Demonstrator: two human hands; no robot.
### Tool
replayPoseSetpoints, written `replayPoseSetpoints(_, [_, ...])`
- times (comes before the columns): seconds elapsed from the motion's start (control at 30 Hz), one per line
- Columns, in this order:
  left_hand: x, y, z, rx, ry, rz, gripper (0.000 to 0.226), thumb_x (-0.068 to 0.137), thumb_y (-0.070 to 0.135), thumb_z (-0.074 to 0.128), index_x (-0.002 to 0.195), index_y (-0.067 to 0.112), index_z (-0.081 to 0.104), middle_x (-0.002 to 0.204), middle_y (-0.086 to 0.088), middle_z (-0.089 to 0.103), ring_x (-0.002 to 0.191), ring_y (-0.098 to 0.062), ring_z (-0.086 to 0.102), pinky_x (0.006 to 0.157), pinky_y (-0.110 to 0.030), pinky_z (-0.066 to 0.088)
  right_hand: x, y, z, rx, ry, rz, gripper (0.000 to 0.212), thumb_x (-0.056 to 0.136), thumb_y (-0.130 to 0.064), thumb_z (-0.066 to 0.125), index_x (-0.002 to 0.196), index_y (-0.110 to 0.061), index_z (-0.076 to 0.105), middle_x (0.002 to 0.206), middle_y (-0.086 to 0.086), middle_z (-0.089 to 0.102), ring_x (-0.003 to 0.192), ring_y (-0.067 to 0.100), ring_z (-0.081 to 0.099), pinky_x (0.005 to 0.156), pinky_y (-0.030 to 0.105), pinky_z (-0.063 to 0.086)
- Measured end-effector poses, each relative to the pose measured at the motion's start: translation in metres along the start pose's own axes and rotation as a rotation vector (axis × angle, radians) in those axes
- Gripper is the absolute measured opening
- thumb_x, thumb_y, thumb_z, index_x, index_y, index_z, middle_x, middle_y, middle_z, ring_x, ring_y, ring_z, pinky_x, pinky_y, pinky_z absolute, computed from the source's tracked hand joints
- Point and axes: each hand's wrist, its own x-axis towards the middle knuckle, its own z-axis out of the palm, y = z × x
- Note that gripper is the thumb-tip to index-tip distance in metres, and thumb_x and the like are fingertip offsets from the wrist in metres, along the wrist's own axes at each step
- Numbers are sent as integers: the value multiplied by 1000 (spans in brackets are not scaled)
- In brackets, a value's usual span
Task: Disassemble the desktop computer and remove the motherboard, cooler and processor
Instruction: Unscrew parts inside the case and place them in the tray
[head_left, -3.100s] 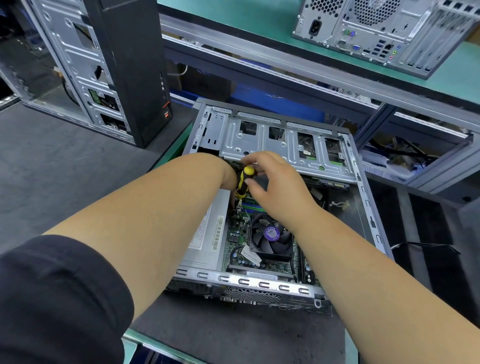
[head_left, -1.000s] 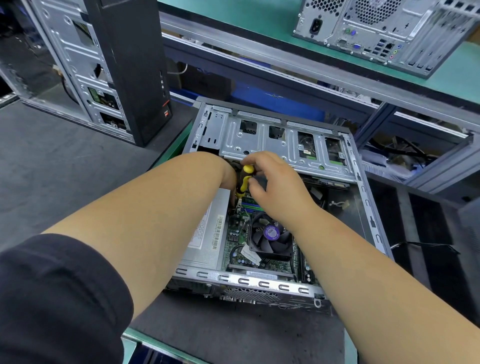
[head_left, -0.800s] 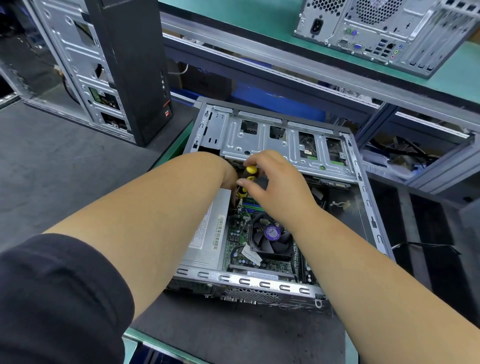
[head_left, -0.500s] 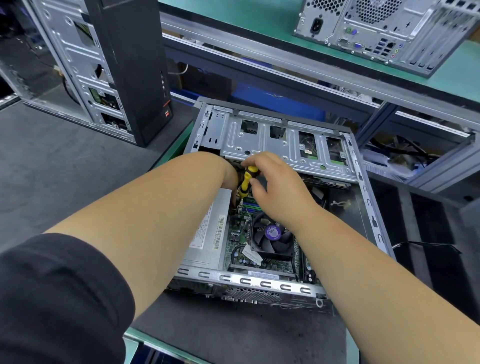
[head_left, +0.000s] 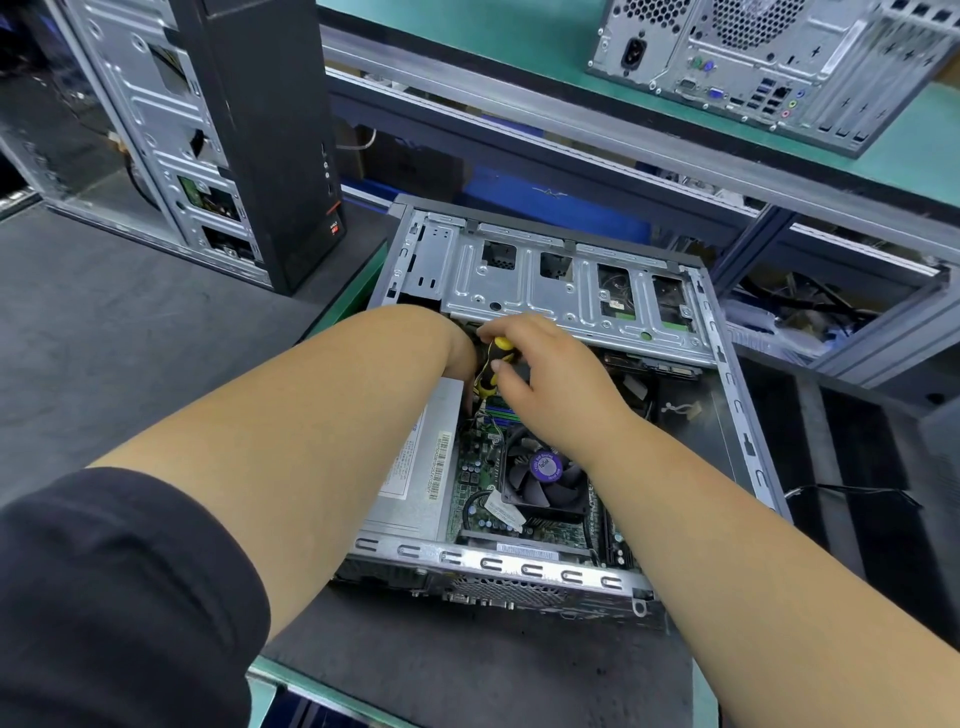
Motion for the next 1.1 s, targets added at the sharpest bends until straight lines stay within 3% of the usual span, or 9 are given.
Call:
replayPoseSetpoints(0.1, [-2, -3, -1, -32, 56, -21, 40, 99, 29, 43, 134, 11, 47, 135, -13, 50, 116, -29, 52, 103, -42, 40, 1, -1, -1, -8, -4, -29, 38, 91, -29, 66, 128, -24, 60, 121, -5, 59, 105, 15, 56, 88, 30, 46])
replayPoseSetpoints(0.2, [-3, -2, -2, -55, 54, -41, 44, 100, 31, 40, 140, 12, 41, 138, -12, 46, 114, -27, 51, 96, -36, 40, 2, -2, 0, 36, 18, -24, 37, 87, -25, 72, 123, -24, 64, 109, -4, 54, 91, 13, 56, 82, 32, 49])
replayPoseSetpoints(0.27, [-1, 1, -2, -53, 26, -15, 50, 97, 39, 48, 140, 15, 43, 138, -11, 47, 117, -27, 51, 102, -41, 40, 2, -1, 1, 36, 33, -20, 36, 87, -17, 70, 123, -22, 65, 106, -3, 53, 88, 14, 55, 81, 35, 49])
replayPoseSetpoints(0.4, [1, 2, -2, -72, -1, 28, 47, 95, 35, 55, 138, 19, 49, 136, -7, 51, 115, -27, 52, 104, -43, 41, 1, 1, 0, 2, 2, -7, 49, 88, -5, 59, 134, -21, 55, 123, -2, 56, 108, 15, 54, 91, 34, 47])
replayPoseSetpoints(0.47, [-1, 1, -1, -80, -2, 12, 41, 96, 32, 53, 134, 16, 53, 131, -9, 54, 109, -27, 55, 101, -43, 43, 1, 2, -1, 4, -21, 3, 49, 87, -8, 57, 135, -20, 54, 125, -1, 57, 115, 18, 53, 94, 32, 45])
replayPoseSetpoints(0.6, [1, -3, 0, -16, 42, -31, 37, 99, 25, 42, 132, 9, 50, 134, -14, 50, 117, -29, 52, 105, -46, 39, 2, 0, 0, -40, -21, -26, 46, 90, -28, 67, 134, -25, 56, 120, -4, 57, 111, 16, 53, 89, 29, 43])
replayPoseSetpoints(0.8, [2, 2, -1, 5, 7, -6, 47, 97, 34, 51, 137, 10, 46, 135, -13, 49, 118, -28, 51, 105, -42, 39, 1, 2, 0, -5, 12, -7, 43, 91, -17, 65, 133, -23, 57, 115, -3, 57, 104, 16, 54, 88, 29, 45])
replayPoseSetpoints(0.93, [-3, 4, -2, -19, 3, -3, 49, 98, 37, 49, 139, 10, 46, 133, -13, 51, 101, -24, 48, 98, -38, 40, 0, 3, -3, 13, 61, 0, 42, 91, -16, 65, 132, -23, 59, 105, -10, 51, 86, 7, 45, 82, 27, 44])
replayPoseSetpoints(1.1, [-4, 5, -3, -85, -4, 9, 56, 93, 42, 56, 140, 13, 46, 115, -9, 51, 96, -24, 47, 97, -39, 42, 1, 2, -3, 13, 55, -8, 41, 91, -16, 65, 132, -21, 58, 107, -7, 52, 86, 5, 42, 83, 28, 44])
